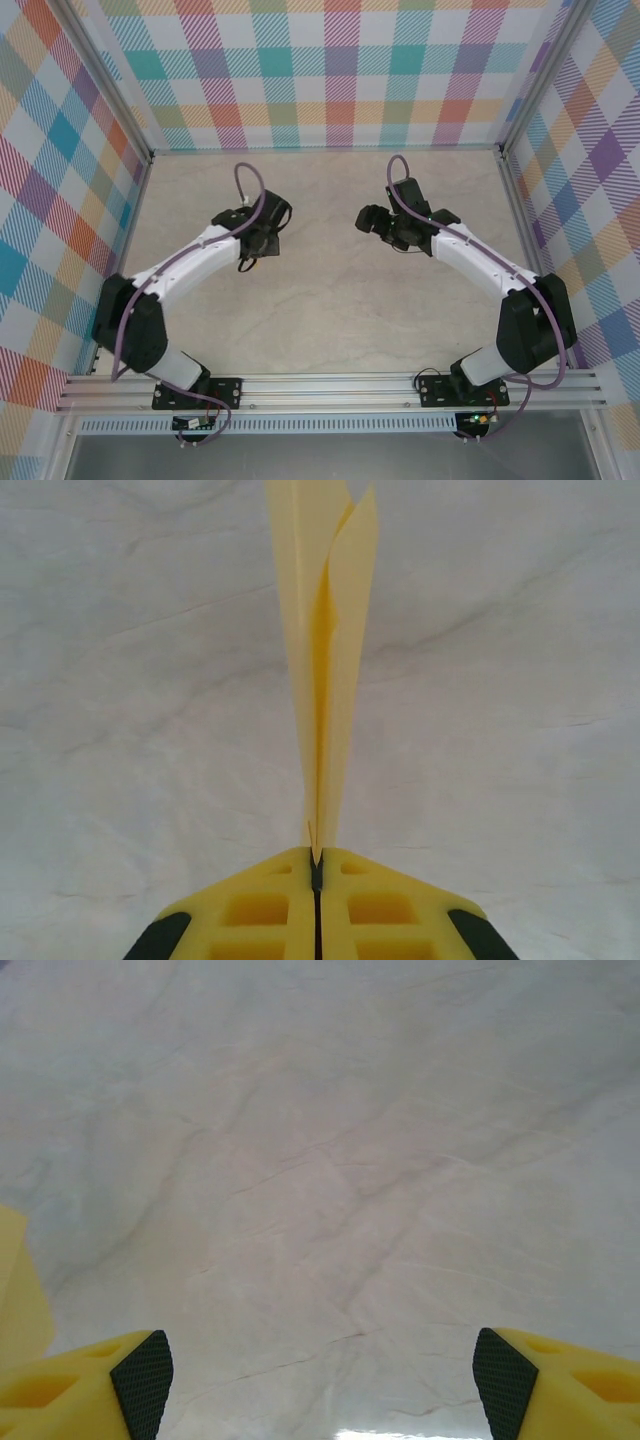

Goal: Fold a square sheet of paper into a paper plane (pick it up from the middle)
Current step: Turn over the paper at the center of the table.

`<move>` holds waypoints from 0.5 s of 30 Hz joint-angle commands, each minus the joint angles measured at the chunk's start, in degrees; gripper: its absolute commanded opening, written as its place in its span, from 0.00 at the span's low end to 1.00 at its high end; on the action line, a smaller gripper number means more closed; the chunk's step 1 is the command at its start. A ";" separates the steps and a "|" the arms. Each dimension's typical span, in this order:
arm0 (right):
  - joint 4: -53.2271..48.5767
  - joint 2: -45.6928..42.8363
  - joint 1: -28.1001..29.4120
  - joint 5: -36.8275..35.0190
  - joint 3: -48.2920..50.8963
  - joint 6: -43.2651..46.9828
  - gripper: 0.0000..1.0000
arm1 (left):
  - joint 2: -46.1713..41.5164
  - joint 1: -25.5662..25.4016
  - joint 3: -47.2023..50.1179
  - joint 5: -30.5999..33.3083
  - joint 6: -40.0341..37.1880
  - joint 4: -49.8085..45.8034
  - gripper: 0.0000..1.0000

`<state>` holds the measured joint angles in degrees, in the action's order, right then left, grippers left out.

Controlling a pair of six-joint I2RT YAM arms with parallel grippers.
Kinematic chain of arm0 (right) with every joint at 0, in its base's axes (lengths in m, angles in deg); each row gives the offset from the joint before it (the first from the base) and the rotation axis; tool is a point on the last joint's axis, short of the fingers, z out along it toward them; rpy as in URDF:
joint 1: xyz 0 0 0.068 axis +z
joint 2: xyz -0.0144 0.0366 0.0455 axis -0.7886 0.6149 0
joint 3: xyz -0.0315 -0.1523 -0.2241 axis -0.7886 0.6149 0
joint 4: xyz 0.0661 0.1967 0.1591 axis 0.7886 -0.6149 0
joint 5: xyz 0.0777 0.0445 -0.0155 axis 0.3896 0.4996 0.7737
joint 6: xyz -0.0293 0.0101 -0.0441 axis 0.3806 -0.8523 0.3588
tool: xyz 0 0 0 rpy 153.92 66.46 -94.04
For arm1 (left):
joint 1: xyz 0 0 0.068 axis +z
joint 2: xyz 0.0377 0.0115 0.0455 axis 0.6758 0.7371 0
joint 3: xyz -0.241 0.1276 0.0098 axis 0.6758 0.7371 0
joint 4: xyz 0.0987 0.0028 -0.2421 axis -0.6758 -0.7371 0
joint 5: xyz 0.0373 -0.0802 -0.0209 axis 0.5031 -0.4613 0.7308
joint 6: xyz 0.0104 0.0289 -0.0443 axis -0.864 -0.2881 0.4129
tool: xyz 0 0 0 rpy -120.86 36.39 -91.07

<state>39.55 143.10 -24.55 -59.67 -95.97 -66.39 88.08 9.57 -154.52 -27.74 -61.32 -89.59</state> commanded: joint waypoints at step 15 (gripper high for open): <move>-6.83 -3.13 0.00 -11.27 3.42 -6.06 0.81 | 23.80 -11.08 -13.36 1.49 1.13 -3.77 0.32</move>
<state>33.49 141.13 -24.55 -69.92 -93.28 -72.08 114.29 -1.30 -167.61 -20.72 -59.99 -95.23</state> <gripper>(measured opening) 0.808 0.301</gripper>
